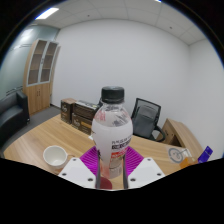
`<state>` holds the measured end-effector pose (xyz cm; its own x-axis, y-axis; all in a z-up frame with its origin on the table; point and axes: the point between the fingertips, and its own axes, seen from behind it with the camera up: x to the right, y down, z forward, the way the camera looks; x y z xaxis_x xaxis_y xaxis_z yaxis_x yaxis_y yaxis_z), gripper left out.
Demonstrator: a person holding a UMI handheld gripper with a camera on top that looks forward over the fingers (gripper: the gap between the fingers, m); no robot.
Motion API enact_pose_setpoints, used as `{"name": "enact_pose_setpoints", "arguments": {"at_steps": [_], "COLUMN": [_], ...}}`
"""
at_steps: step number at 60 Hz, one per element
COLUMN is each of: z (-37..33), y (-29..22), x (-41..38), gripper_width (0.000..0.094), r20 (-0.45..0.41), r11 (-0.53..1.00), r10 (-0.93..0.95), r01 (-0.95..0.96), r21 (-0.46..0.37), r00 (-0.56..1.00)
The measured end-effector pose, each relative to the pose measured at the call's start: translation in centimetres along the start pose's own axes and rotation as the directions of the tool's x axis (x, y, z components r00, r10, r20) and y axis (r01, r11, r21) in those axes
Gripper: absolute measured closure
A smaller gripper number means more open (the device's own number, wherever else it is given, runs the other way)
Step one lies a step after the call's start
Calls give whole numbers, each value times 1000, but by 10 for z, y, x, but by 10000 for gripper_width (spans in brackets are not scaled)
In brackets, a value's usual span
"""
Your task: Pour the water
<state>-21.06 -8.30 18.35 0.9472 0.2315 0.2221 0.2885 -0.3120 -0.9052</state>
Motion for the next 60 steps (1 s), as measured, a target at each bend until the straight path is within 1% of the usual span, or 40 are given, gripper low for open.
{"name": "enact_pose_setpoints", "arguments": {"at_steps": [11,19,20,21,23,24,28,33,37,38,39,42,43,44,45,49,52,60], "z": [28,40,38,40,39,40,37,37,36,35,34,28,25,20,16,-4,-25,-88], "y": [71,113,114,110,115,112,113,112,116,119,121,124,124,125,125,121,115,101], "x": [-14,-25,-24,-24,-25,-24,-25,-25,-24,-22,-23,-26,-26,-25,-24,-19,-16,-31], "gripper_width": [627,628,627,628,626,626,618,527,434,390,321,75,74,99,105,67,80,78], "r20": [73,82,83,82,82,81,70,59,51,46,44,43,39,30,17,-31,-59,-106], "r11": [983,971,971,974,974,976,974,971,969,967,964,957,955,952,950,949,949,927], "r10": [176,215,219,220,216,211,219,233,230,234,237,247,250,251,250,228,212,230], "r01": [-170,-205,-209,-214,-209,-206,-215,-229,-224,-227,-229,-237,-240,-241,-243,-229,-220,-251], "r21": [-72,-123,-116,-80,-86,-67,-64,-64,-101,-118,-133,-168,-176,-187,-195,-216,-228,-280], "r00": [982,973,972,972,973,974,973,971,972,971,971,968,967,968,968,973,975,967]}}
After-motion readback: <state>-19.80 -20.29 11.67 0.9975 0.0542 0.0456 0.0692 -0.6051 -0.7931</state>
